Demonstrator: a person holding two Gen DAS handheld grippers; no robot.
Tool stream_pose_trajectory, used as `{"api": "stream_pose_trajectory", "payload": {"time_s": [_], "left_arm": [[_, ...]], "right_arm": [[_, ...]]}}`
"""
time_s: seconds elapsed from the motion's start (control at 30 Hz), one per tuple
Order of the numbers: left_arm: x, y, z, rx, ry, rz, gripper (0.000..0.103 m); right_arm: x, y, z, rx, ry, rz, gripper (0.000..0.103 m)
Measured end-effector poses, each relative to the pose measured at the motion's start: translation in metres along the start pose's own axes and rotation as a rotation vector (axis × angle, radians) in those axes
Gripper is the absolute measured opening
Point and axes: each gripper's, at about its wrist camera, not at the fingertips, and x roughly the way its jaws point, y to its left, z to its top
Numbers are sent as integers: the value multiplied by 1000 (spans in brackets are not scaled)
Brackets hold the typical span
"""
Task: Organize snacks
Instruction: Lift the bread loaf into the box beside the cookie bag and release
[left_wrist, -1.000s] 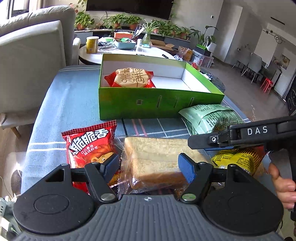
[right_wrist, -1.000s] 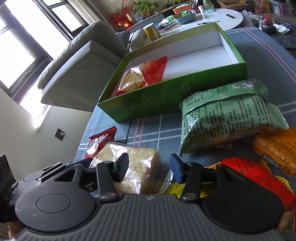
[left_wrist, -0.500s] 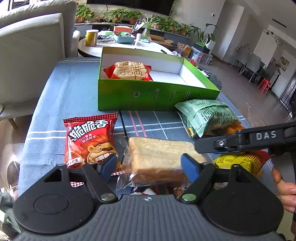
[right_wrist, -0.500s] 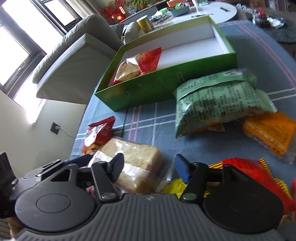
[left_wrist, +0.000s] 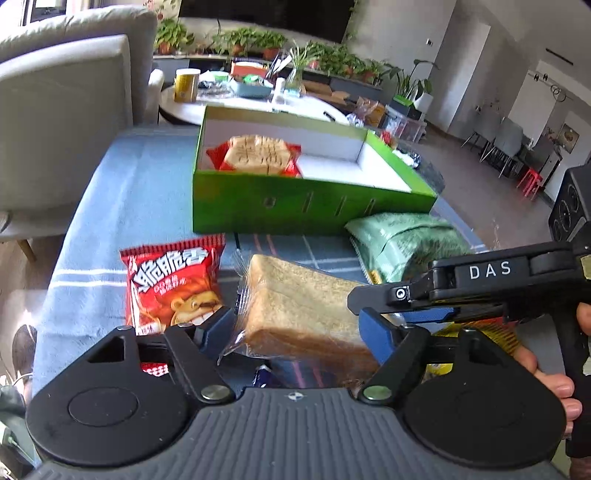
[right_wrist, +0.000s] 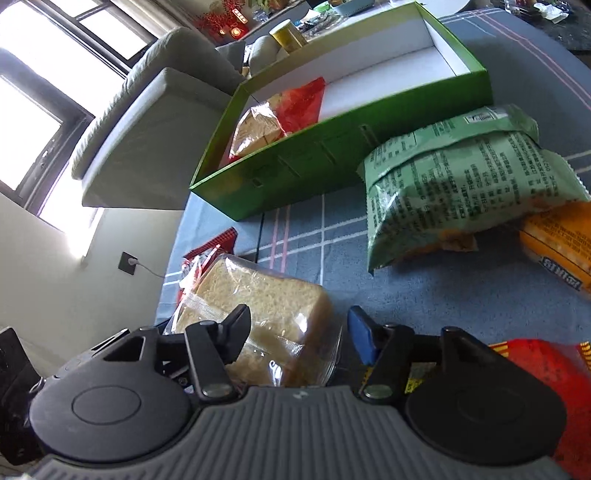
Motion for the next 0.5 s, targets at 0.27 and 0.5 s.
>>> {"api": "stream_pose_trajectory", "payload": {"time_s": [0.27, 0.5], "left_arm": [[-28, -20, 21, 53, -101, -12, 69], [-15, -34, 56, 88, -147, -12, 70]], "right_arm": [[-38, 13, 17, -45, -113, 54, 78], [-52, 16, 46, -82, -210, 81, 78]]}}
